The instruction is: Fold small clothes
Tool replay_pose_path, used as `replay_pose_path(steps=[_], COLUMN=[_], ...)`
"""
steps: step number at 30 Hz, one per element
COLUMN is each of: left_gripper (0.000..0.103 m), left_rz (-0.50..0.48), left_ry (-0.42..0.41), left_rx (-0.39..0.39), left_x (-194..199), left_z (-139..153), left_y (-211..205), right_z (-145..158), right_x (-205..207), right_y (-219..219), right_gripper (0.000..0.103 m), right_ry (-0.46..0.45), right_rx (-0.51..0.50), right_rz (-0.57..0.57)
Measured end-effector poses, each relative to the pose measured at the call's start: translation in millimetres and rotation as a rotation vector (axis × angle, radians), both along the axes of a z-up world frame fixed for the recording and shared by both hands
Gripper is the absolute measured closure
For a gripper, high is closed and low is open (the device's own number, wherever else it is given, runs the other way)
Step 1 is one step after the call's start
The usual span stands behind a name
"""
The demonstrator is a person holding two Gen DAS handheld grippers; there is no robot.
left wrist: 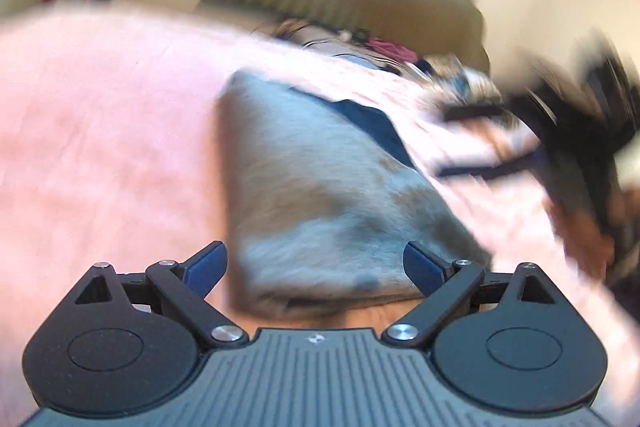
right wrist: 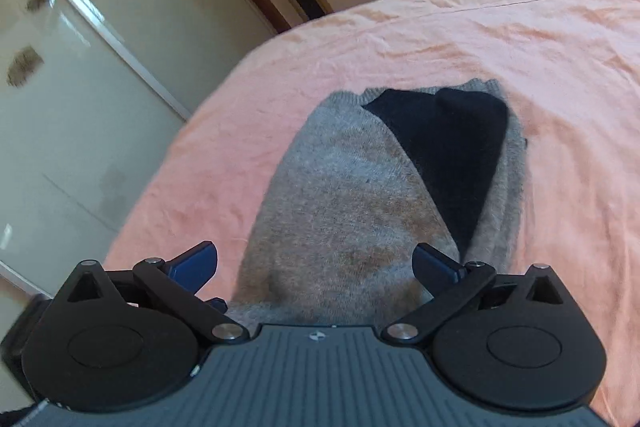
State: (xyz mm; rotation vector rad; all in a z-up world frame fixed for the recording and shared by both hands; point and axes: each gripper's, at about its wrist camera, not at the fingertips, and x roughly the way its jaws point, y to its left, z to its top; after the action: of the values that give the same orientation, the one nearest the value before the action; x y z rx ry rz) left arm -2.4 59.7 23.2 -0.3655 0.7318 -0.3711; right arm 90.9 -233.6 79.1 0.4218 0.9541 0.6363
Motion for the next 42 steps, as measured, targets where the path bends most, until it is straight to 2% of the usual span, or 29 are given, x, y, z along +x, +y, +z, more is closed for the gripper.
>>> replay_pose_path(steps=[1, 5, 6, 7, 8, 9, 10, 11, 13, 15, 18, 20, 21, 22, 23, 25, 26, 27, 29, 30, 32, 33, 35, 36, 37, 39, 41, 42], left_gripper=[0.007, 0.008, 0.008, 0.009, 0.02, 0.052, 0.071, 0.087, 0.089, 0.09, 0.089, 0.085, 0.084, 0.082, 0.076, 0.066, 0.054, 0.035, 0.015, 0.015, 0.015, 0.015, 0.017, 0.014, 0.011, 0.01, 0.01, 0.01], left_rz=[0.018, -0.001, -0.025, -0.045, -0.059, -0.067, -0.065, -0.058, -0.059, -0.087, -0.139, -0.144, -0.142, -0.134, -0.124, -0.101, -0.085, -0.078, -0.096, -0.124, -0.157, -0.177, -0.193, -0.19, -0.21, -0.222, -0.212, -0.2], left_ry=[0.057, 0.136, 0.16, 0.184, 0.199, 0.222, 0.259, 0.309, 0.302, 0.25, 0.231, 0.23, 0.212, 0.201, 0.187, 0.095, 0.007, -0.077, -0.201, -0.225, -0.222, -0.187, -0.089, -0.156, -0.183, -0.204, -0.191, -0.197], left_rx=[-0.056, -0.215, -0.249, -0.28, -0.296, -0.295, -0.284, -0.275, -0.265, -0.223, -0.185, -0.078, -0.073, -0.063, -0.028, 0.07, 0.117, 0.148, 0.201, 0.232, 0.292, 0.332, 0.381, 0.405, 0.436, 0.49, 0.473, 0.454], left_x=[4, 22, 29, 37, 44, 51, 58, 63, 55, 40, 21, 13, 9, 5, 2, -6, -13, -17, -17, -10, 4, 16, 36, 26, 22, 16, 11, 6], left_z=[-5, -9, -11, -13, -15, -19, -23, -29, -25, -10, -4, -12, -15, -12, -4, 19, 34, 45, 61, 63, 53, 41, 11, 1, -4, -5, 4, 12], left_y=[11, 26, 24, 20, 15, 10, 7, 4, 0, -2, -7, -11, -8, -6, -6, -9, -10, -14, -32, -45, -68, -81, -94, -93, -96, -102, -99, -94], right_z=[-4, -40, -41, -45, -49, -53, -57, -60, -57, -49, -44, -51, -53, -53, -49, -30, -19, -8, 6, 11, 13, 9, -19, -31, -35, -34, -28, -22], right_x=[-8, -24, -30, -31, -30, -25, -22, -20, -20, -27, -43, -51, -53, -51, -48, -41, -38, -32, -7, 6, 32, 47, 77, 84, 83, 85, 82, 75], right_y=[-17, -49, -50, -48, -45, -38, -30, -26, -25, -26, -33, -38, -40, -44, -49, -57, -60, -59, -47, -34, -8, 5, 32, 35, 38, 41, 43, 42], right_gripper=[0.0, 0.003, 0.003, 0.008, 0.015, 0.038, 0.063, 0.075, 0.078, 0.078, 0.078, 0.078, 0.079, 0.068, 0.061, 0.026, 0.02, 0.014, 0.008, 0.007, 0.004, 0.002, 0.002, 0.0, 0.0, 0.0, 0.0, 0.004], right_ry=[0.03, 0.173, 0.142, 0.173, 0.201, 0.217, 0.217, 0.205, 0.189, 0.15, 0.141, 0.168, 0.164, 0.172, 0.177, 0.111, 0.057, 0.004, -0.046, -0.069, -0.086, -0.081, -0.007, -0.013, -0.064, -0.051, -0.044, -0.044], right_rx=[0.01, -0.017, 0.01, 0.054, 0.1, 0.114, 0.078, 0.046, 0.026, -0.017, -0.034, -0.027, -0.016, 0.015, 0.031, 0.043, 0.053, 0.06, 0.05, 0.037, 0.016, -0.023, -0.2, -0.223, -0.226, -0.231, -0.257, -0.261], right_rz=[-0.031, -0.082, -0.076, -0.051, -0.026, 0.005, 0.023, 0.031, 0.05, 0.086, 0.136, 0.147, 0.139, 0.124, 0.093, 0.01, -0.025, -0.058, -0.089, -0.082, -0.044, -0.027, -0.028, -0.022, -0.017, -0.032, -0.025, -0.045])
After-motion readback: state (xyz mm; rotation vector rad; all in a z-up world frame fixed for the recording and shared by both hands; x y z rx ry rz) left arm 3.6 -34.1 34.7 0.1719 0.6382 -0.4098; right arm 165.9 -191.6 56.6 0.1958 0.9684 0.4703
